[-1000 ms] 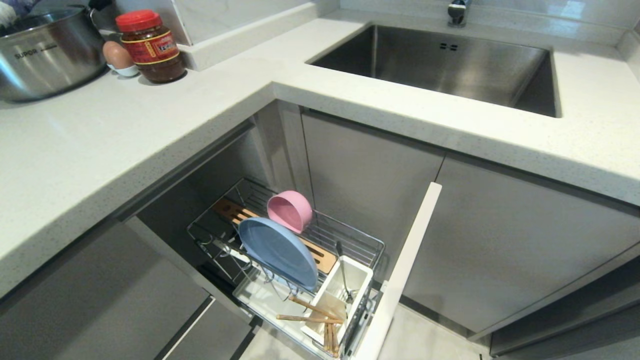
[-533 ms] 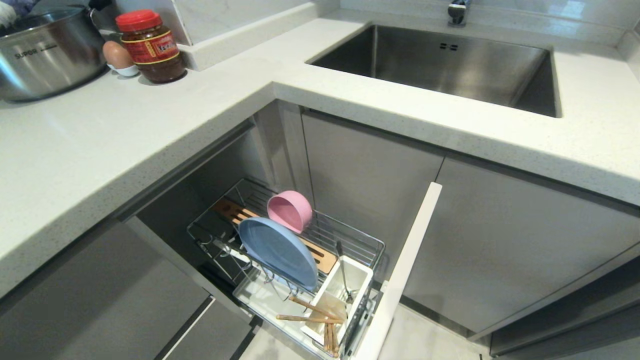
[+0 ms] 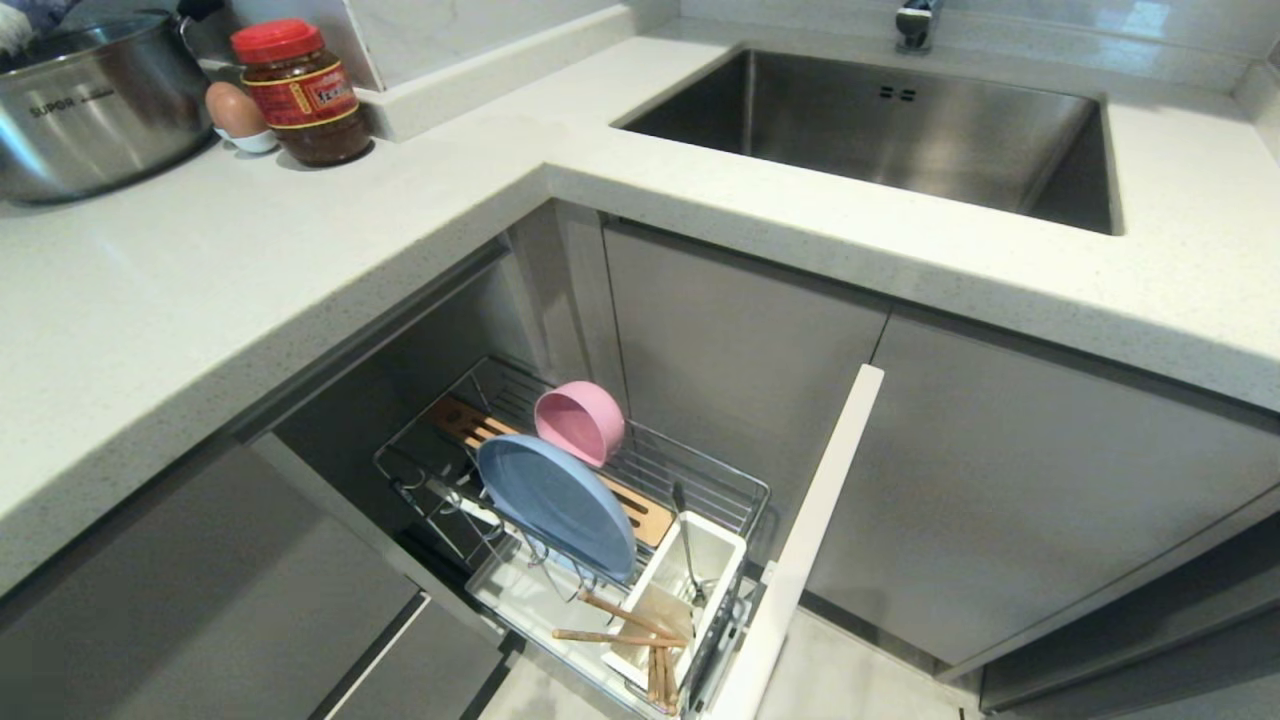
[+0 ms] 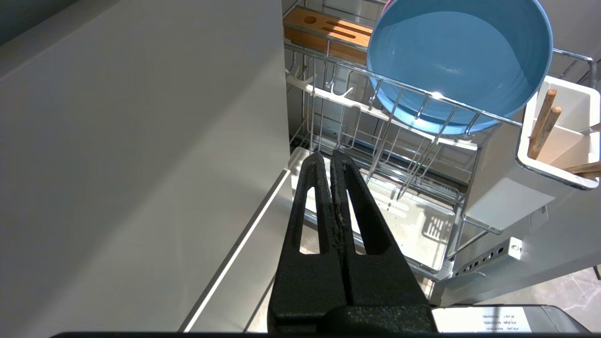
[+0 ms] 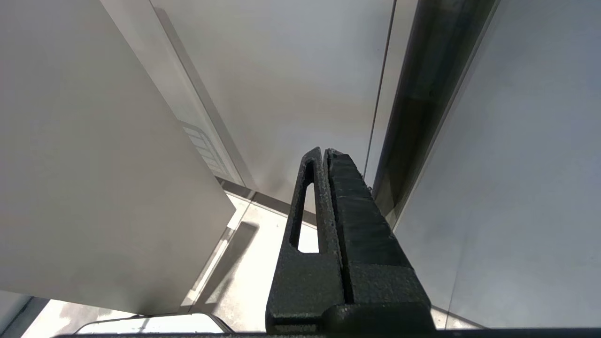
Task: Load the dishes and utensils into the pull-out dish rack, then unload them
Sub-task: Take the plate out of the cupboard
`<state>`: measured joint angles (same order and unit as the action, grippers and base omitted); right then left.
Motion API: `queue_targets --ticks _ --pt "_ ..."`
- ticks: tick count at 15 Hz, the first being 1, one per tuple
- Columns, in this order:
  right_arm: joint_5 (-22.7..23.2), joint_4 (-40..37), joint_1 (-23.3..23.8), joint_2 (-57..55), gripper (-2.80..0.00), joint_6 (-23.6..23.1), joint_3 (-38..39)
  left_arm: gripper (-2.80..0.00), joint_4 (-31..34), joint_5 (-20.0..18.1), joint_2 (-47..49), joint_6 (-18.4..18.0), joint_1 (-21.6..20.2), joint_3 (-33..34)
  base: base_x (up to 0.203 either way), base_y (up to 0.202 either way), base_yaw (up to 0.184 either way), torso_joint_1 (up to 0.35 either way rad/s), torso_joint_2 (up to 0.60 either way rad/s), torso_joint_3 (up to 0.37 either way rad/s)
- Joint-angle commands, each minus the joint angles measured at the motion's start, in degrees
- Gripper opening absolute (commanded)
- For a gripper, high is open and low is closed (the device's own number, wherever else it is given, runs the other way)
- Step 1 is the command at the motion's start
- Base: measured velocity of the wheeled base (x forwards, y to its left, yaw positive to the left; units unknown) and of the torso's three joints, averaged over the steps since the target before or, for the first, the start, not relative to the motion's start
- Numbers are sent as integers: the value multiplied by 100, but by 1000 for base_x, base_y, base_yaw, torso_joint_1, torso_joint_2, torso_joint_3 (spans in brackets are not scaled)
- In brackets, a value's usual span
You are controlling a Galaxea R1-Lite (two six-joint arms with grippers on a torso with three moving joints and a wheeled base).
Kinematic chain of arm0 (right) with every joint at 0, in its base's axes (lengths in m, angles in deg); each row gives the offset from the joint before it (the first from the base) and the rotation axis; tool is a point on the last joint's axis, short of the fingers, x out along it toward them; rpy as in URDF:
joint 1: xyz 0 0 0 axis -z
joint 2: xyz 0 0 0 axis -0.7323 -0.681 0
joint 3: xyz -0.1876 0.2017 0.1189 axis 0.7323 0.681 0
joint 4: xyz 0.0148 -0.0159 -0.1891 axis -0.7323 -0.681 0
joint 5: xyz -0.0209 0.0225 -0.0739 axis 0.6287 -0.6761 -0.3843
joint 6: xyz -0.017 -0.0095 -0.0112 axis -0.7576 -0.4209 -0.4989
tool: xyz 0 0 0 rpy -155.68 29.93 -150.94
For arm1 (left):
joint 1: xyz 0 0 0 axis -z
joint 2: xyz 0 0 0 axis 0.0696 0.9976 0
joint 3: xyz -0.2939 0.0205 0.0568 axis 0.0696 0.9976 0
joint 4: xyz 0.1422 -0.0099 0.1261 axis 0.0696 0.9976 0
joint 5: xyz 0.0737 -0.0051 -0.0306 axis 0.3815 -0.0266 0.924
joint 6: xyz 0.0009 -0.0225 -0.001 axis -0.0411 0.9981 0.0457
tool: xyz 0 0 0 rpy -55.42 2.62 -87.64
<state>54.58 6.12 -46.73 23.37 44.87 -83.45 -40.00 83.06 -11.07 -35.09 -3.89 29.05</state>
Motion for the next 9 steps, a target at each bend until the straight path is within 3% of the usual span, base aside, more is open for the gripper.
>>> queue_targets --ticks 1,9 --pt "-2 4 0 24 -280 3 0 -280 -1 -1 16 -1 -1 0 0 0 0 0 0 0" --pt "-2 4 0 24 -280 3 0 -280 -1 -1 16 -1 -1 0 0 0 0 0 0 0"
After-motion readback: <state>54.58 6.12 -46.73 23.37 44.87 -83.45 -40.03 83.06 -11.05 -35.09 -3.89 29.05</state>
